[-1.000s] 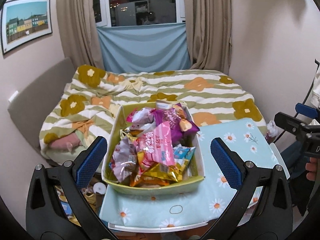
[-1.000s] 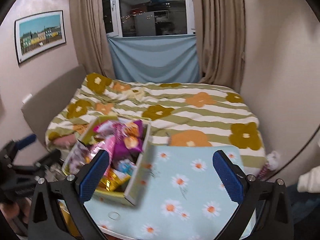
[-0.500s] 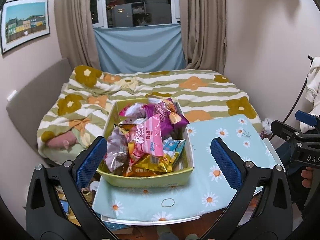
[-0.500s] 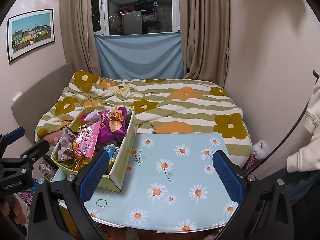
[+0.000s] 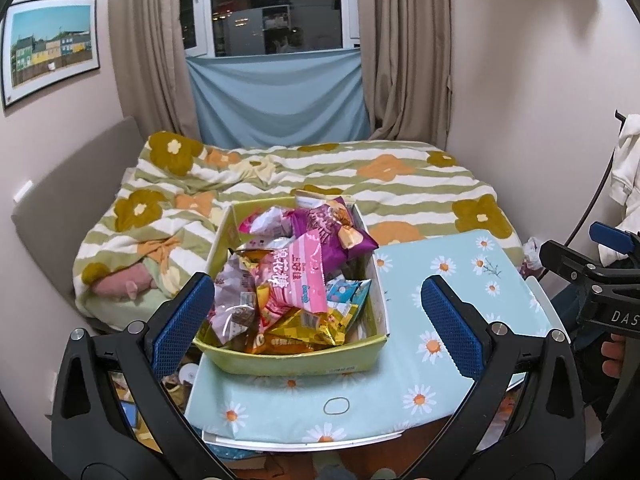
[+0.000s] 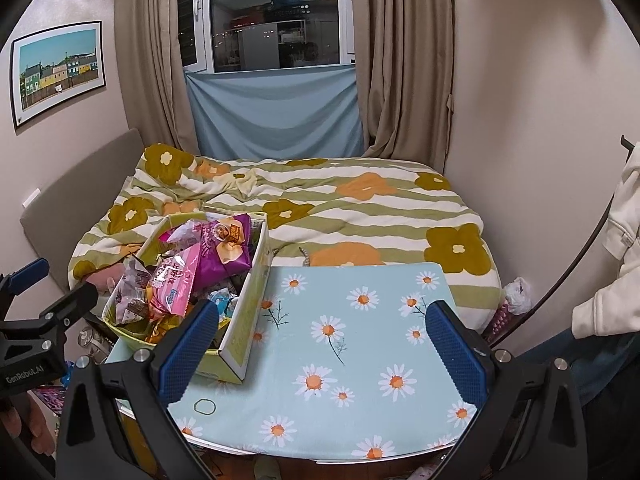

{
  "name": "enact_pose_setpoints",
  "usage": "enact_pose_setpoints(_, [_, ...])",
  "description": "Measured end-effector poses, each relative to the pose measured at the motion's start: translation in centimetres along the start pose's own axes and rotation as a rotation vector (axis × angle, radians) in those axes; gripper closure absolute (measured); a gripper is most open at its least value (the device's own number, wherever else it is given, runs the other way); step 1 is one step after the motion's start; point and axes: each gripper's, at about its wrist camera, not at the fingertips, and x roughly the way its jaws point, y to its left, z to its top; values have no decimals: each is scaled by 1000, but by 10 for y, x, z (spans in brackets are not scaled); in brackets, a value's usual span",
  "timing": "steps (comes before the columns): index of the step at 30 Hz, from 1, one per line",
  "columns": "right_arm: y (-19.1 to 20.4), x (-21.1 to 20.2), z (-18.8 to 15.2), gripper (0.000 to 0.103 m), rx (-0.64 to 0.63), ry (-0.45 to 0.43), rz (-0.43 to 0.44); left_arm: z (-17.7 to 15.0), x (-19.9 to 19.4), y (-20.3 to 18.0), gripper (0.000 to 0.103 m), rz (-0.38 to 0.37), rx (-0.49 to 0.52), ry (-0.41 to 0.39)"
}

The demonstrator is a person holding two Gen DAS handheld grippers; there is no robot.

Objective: Organize snacks

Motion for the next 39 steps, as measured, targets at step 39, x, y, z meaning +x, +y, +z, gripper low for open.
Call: enact_pose_setpoints(39, [-4, 3, 4, 0, 24, 3, -15, 7, 11, -8, 0, 8, -3, -12])
